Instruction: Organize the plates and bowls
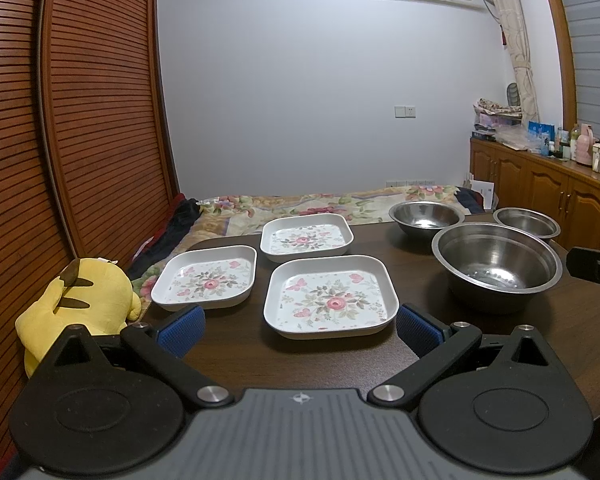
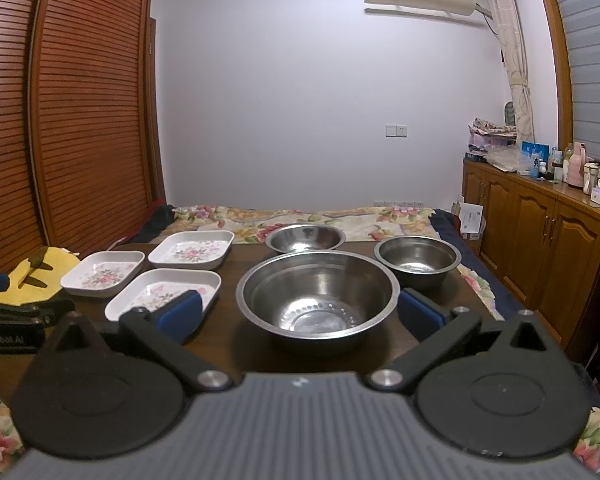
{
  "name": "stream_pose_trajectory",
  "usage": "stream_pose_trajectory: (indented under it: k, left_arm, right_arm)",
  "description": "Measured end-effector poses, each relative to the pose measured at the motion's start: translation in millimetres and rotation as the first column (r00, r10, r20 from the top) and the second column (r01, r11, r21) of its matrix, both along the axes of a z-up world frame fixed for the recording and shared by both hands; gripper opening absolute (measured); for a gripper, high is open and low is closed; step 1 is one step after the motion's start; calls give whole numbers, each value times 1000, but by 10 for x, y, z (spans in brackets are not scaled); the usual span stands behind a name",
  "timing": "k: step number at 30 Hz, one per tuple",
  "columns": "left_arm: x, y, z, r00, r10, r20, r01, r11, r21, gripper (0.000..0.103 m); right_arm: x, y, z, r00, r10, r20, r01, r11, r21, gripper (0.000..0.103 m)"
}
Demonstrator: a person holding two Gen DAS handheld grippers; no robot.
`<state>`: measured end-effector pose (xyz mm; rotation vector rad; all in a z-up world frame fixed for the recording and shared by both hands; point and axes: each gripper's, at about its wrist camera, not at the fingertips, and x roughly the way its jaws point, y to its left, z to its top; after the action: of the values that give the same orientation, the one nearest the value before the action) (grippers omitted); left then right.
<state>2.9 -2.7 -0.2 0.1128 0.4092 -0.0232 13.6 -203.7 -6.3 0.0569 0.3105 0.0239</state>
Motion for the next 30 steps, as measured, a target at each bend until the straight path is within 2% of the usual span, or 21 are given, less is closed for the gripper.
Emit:
stream_pose_trajectory:
  k: [30]
  left_arm:
    - [-10,34,4,1000,-2,0,2,1000,3,103]
  right_arm:
    - [10,-8,-13,1000,-2,-1,2,1000,0,103]
